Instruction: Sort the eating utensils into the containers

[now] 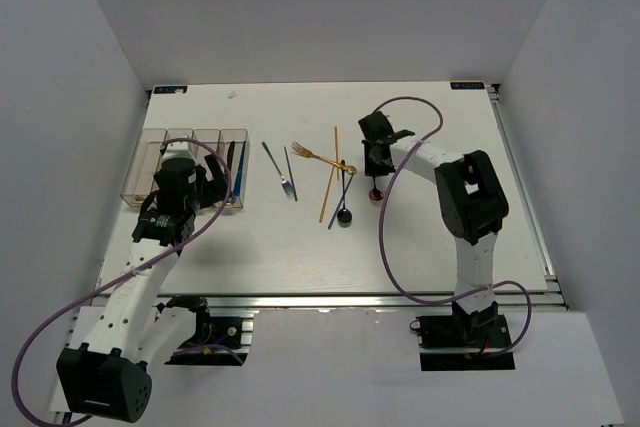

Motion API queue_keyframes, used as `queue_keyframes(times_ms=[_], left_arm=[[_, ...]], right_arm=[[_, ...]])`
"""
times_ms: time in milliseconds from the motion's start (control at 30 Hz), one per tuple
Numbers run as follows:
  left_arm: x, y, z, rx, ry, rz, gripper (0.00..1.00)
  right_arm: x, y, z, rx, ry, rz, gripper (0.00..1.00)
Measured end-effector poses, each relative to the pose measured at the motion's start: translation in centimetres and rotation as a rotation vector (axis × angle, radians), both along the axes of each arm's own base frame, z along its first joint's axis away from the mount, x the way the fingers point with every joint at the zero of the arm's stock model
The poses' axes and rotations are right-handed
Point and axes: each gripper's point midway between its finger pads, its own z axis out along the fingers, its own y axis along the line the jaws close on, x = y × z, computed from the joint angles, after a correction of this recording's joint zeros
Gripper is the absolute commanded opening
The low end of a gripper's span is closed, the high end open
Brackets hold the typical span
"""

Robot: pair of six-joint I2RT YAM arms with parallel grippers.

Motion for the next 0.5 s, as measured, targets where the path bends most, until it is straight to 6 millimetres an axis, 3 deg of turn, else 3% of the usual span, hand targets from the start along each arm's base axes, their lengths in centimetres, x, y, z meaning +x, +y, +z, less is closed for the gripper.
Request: queue_keyframes(times_ms=[133,267,400,500], left_arm=[[0.0,-0.1,0.0,-0.002,0.001,-0.003,0.98],[0.0,-0.9,0.0,-0.032,0.002,-0.039,0.98],[0.3,-3.0,0.6,-0.134,-0.027,-0.104,0.98],[0.4,-5.3,0.7,-0.262,-0.068,-0.168,0.98]], right_arm=[[-0.4,0.2,0.1,0.026,-0.013,0.012,0.0],[-2.6,0.0,0.3,0.07,0.014,0.038,0.0],[-5.1,-0.4,0.6,0.081,0.047,0.053,0.0],[-5.9,-0.4,2.1,0.092,0.021,0.059,0.0]])
